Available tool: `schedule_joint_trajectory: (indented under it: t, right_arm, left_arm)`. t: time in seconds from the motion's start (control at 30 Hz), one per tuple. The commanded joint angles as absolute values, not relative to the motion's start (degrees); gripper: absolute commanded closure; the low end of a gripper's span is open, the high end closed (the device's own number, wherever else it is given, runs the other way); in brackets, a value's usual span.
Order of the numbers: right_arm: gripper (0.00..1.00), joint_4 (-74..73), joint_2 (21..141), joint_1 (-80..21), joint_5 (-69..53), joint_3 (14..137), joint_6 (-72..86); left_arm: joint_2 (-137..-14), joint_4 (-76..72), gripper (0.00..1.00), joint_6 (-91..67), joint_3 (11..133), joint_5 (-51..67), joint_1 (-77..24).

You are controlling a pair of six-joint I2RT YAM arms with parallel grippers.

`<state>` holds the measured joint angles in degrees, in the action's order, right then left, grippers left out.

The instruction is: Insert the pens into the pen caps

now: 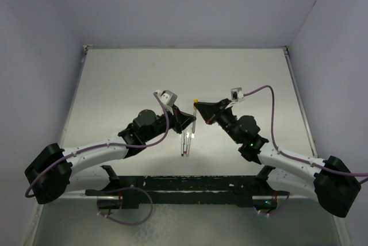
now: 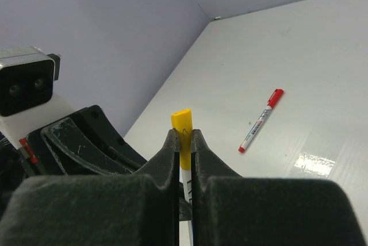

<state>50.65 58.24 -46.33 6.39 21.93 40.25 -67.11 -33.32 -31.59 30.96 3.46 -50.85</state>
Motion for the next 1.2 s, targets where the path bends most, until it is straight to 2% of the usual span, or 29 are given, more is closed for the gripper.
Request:
schedule_joint_trajectory:
  t: [0.0, 0.5, 0.7, 0.73, 0.8, 0.87, 0.93, 1.0, 1.17]
  right_arm:
    - [1.00, 38.46, 61.19, -49.47, 0.28, 21.14, 39.74]
    - [1.00, 37.61, 63.46, -50.36, 1.06, 22.07, 39.20]
    - [1.00, 35.54, 63.72, -50.37, 4.35, 25.59, 37.73]
    - [0.98, 34.24, 63.68, -50.36, 4.23, 26.71, 37.21]
    - [0.81, 32.32, 63.29, -50.36, 4.10, 29.11, 36.21]
    - [0.60, 30.49, 62.40, -50.36, 6.24, 31.84, 34.14]
    - [0.47, 29.42, 61.28, -50.36, 9.16, 34.60, 32.13]
    - [0.41, 28.91, 59.77, -50.36, 11.19, 36.33, 30.23]
    - [0.36, 27.28, 53.79, -50.36, 15.50, 37.68, 27.20]
  left_arm:
    - [-64.35, -50.42, 1.00, -29.35, 35.91, -3.54, -48.52]
    - [-63.55, -49.53, 1.00, -29.02, 35.64, -3.62, -46.06]
    - [-64.72, -42.28, 1.00, -28.63, 36.20, -3.59, -45.98]
    - [-64.88, -41.22, 1.00, -28.77, 35.92, -3.66, -46.05]
    - [-65.21, -39.16, 1.00, -29.02, 34.99, -3.65, -46.05]
    - [-65.88, -36.79, 1.00, -29.20, 34.15, -3.34, -46.05]
    - [-67.38, -34.48, 1.00, -29.18, 33.50, -2.87, -46.05]
    - [-69.19, -32.65, 1.00, -29.42, 32.88, -3.01, -46.05]
    - [-72.97, -30.02, 1.00, -28.94, 32.41, -5.88, -45.97]
